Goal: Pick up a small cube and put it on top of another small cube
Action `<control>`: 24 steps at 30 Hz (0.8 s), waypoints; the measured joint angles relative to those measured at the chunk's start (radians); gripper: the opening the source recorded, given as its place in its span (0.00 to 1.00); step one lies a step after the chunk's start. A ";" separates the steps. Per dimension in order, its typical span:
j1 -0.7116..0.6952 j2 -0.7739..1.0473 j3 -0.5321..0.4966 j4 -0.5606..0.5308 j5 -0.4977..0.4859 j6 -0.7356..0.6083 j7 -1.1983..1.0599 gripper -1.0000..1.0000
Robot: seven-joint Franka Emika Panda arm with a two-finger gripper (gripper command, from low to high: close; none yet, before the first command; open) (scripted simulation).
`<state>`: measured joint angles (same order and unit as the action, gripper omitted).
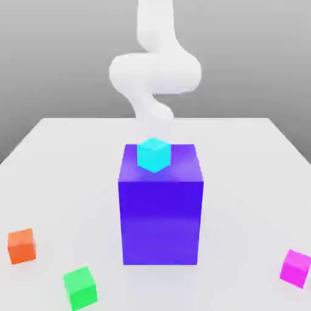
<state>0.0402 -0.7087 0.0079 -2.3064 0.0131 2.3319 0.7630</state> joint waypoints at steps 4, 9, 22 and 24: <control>0.064 0.151 0.018 -0.010 0.019 0.053 -0.059 0.50; 0.131 0.332 0.055 -0.023 0.037 0.116 -0.126 0.50; 0.304 0.805 0.164 -0.056 -0.036 0.281 -0.216 0.50; 0.326 0.879 0.171 -0.061 -0.068 0.306 -0.215 0.50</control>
<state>0.3660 0.1705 0.1790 -2.3675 -0.0547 2.6378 0.5477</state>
